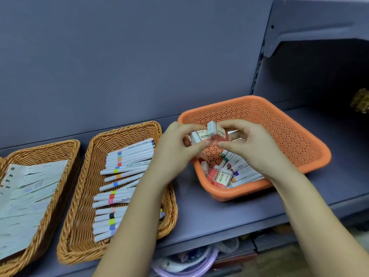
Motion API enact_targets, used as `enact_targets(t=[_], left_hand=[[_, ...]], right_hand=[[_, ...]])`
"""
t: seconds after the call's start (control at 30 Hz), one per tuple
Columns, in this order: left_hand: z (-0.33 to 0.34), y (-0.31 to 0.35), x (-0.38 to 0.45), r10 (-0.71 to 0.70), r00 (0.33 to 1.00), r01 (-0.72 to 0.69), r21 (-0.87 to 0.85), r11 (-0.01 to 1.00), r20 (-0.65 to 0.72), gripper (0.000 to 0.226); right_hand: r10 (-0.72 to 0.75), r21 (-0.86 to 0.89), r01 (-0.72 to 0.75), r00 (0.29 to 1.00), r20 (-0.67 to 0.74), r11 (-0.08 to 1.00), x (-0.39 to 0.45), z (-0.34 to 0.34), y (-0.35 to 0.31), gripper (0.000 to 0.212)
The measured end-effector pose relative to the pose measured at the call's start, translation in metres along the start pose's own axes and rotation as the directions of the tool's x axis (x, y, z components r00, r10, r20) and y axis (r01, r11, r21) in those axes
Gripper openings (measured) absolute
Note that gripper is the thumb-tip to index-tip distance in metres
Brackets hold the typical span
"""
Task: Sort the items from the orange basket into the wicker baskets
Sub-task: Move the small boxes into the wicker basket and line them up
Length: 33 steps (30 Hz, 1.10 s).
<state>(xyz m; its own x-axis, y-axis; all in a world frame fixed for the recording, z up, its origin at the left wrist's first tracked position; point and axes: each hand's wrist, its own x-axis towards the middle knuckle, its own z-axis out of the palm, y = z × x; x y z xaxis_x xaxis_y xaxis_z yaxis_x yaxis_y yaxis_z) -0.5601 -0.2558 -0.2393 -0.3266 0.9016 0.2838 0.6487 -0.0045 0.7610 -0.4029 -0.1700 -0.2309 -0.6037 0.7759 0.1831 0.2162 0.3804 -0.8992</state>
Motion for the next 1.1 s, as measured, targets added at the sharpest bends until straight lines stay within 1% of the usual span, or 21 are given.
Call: enact_targets(t=[0.1, 0.17, 0.23, 0.3, 0.43, 0.6, 0.7, 0.9, 1.1], left_hand=[[-0.003, -0.002, 0.001, -0.001, 0.999, 0.006, 0.101, 0.995, -0.053, 0.024], [-0.005, -0.005, 0.002, -0.011, 0.995, 0.022, 0.109, 0.994, -0.103, 0.022], [-0.008, -0.007, 0.002, -0.024, 0.99, 0.038, 0.097, 0.995, -0.142, 0.022], [-0.011, -0.006, 0.002, -0.033, 0.987, 0.049, 0.098, 0.994, -0.158, 0.021], [-0.026, 0.0, -0.003, -0.012, 0.987, 0.039, 0.164, 0.986, -0.163, 0.021], [-0.06, 0.002, -0.023, -0.044, 0.984, 0.082, 0.219, 0.972, -0.175, 0.022], [-0.086, -0.006, -0.04, -0.054, 0.975, 0.11, 0.257, 0.96, -0.216, 0.024], [-0.148, -0.028, -0.088, -0.024, 0.958, 0.131, 0.363, 0.923, -0.285, 0.029], [-0.217, -0.065, -0.146, -0.027, 0.948, 0.13, 0.307, 0.943, -0.316, 0.022]], right_hand=[[-0.049, -0.238, 0.044, 0.999, -0.014, 0.97, 0.005, -0.006, 0.006, 0.038], [-0.087, -0.385, 0.082, 0.996, 0.003, 0.919, 0.009, -0.009, 0.008, 0.038], [-0.125, -0.481, 0.124, 0.992, 0.031, 0.868, 0.015, -0.011, 0.008, 0.038], [-0.157, -0.528, 0.172, 0.985, 0.072, 0.832, 0.021, -0.012, 0.007, 0.036], [-0.248, -0.564, 0.301, 0.953, 0.171, 0.769, 0.03, -0.008, -0.004, 0.034], [-0.329, -0.527, 0.411, 0.912, 0.247, 0.744, 0.032, 0.007, -0.025, 0.032], [-0.36, -0.526, 0.467, 0.884, 0.298, 0.711, 0.03, 0.027, -0.039, 0.031], [-0.382, -0.488, 0.536, 0.841, 0.384, 0.689, 0.012, 0.097, -0.082, 0.035], [-0.395, -0.496, 0.555, 0.829, 0.396, 0.668, -0.014, 0.185, -0.125, 0.032]])
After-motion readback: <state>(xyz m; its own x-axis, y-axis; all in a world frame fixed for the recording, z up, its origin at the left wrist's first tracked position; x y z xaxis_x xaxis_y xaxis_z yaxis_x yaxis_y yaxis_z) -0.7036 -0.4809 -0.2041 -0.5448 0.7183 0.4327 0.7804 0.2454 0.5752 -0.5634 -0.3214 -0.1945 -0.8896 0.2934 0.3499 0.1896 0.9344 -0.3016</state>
